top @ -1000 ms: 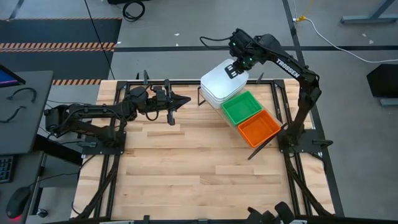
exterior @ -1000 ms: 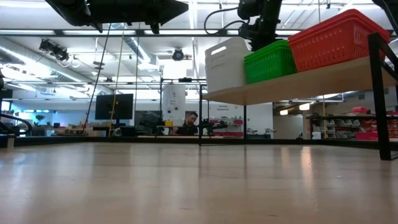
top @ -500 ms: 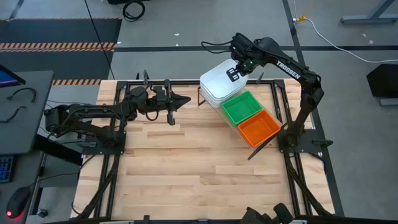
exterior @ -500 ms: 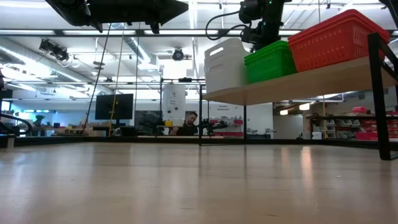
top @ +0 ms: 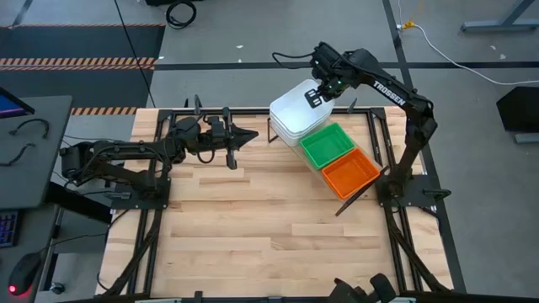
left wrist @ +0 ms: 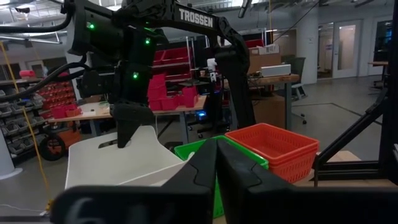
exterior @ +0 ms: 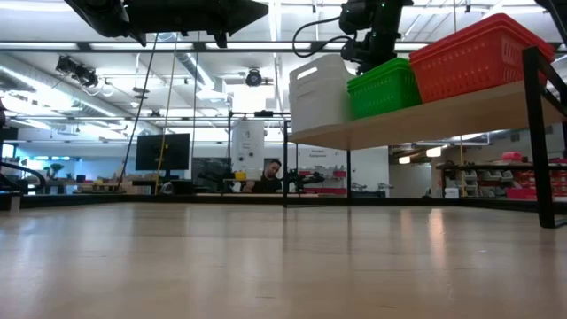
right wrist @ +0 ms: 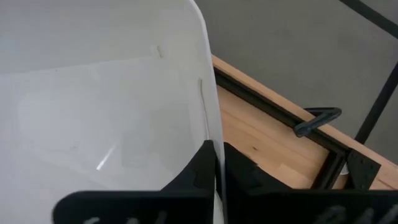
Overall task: Stack baskets on shelf by color
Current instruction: Stack the white bin on top of the white bin on the shelf
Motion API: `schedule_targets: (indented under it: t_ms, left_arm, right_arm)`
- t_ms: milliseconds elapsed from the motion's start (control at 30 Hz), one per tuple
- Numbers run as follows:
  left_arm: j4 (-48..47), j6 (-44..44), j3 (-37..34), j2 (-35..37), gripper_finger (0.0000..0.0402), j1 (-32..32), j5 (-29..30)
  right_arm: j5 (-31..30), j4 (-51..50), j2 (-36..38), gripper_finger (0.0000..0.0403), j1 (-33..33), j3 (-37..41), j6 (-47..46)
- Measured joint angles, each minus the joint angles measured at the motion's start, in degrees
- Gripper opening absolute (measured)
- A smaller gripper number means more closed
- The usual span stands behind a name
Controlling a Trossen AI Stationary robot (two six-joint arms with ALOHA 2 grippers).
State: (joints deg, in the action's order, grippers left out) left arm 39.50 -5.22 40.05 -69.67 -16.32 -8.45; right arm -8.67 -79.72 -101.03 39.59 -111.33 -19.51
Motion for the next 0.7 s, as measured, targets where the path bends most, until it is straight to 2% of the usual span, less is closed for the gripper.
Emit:
schedule_targets:
  t_ms: [367, 700]
  left_arm:
    - [0.0, 0.0, 0.0, 0.0, 0.0016, 0.0, 0.0]
    - [-0.1, 0.0, 0.0, 0.0, 0.0021, 0.0, 0.0]
  right_arm:
    - [-1.4, 1.1, 0.8, 0.0072, 0.0, 0.3, 0.0]
    - [2.2, 1.8, 6.6, 0.0090, -1.4, 0.2, 0.6]
